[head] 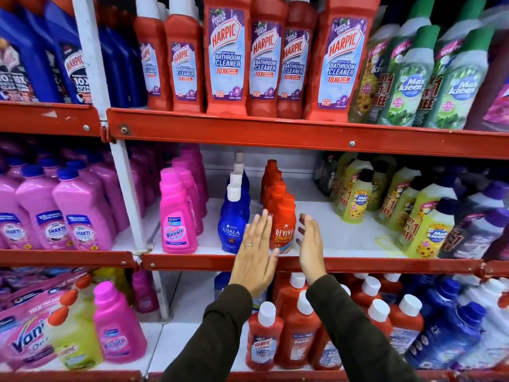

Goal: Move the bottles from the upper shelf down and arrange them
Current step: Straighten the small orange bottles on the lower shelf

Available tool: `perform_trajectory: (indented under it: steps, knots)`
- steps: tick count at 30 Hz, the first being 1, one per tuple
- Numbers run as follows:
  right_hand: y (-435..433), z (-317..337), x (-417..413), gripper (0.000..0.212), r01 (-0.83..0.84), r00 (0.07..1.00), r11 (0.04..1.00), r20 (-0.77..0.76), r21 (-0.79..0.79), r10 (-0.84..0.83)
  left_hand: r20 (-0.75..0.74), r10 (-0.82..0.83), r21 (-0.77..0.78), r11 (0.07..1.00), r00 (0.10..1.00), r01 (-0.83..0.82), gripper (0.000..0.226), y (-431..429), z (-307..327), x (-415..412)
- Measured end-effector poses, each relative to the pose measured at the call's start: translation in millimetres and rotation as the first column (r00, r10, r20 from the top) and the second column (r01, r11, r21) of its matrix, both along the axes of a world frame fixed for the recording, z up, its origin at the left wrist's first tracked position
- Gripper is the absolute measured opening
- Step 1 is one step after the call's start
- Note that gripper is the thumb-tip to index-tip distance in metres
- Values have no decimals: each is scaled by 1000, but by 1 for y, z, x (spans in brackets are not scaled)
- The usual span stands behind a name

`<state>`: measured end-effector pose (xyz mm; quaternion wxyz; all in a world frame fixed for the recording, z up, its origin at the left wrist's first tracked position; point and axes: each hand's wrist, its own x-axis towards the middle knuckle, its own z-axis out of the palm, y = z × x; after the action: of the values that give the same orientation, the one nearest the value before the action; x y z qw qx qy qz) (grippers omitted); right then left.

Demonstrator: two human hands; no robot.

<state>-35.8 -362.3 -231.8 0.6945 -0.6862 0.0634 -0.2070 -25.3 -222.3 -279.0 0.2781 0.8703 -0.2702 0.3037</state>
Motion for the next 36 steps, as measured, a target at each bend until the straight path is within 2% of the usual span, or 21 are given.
perform_trajectory:
  steps: [3,5,7,9,11,14,22,25,27,29,31,34,36]
  knots:
    - [2,-5,-5,40,-125,989,986,-69,111,133,-279,-149,-245,966,949,80,65,-21,6,-11]
    - [4,-5,-7,37,-193,973,972,-100,131,206,-417,-218,-402,915,882,36,62,-33,13,-14]
    - [4,-5,-8,37,-224,965,967,-110,121,237,-526,-290,-551,832,800,-61,69,-41,22,-14]
    - [4,-5,-8,35,-232,962,967,-122,108,244,-612,-359,-636,754,705,-168,80,-45,30,-11]
    - [3,-6,-7,33,-236,960,968,-137,81,245,-646,-386,-652,727,658,-214,87,-48,33,-10]
    - [2,-8,-5,31,-264,952,963,-146,51,268,-650,-377,-652,723,659,-229,97,-50,33,-11]
    - [2,-9,-8,51,-288,944,958,-162,11,286,-647,-369,-639,740,667,-210,88,-49,30,-8]
    - [2,-5,-14,56,-251,963,965,-120,-75,241,-574,-365,-667,728,733,-160,83,-49,28,-12]
    - [3,-6,-19,57,-184,983,973,-44,-140,179,-491,-341,-694,710,802,-123,69,-48,25,-17]
    - [8,-9,-24,54,-114,992,977,36,-181,122,-382,-272,-722,685,883,-101,49,-45,21,-24]
    - [15,-10,-31,51,-68,990,980,112,-187,90,-295,-168,-748,653,941,-118,47,-39,18,-30]
    - [27,-8,-34,42,-81,979,981,169,-174,110,-174,-38,-757,644,984,-109,45,-27,19,-32]
    - [40,-6,-35,41,-155,977,978,127,-141,174,-136,18,-774,622,991,-118,43,-18,24,-30]
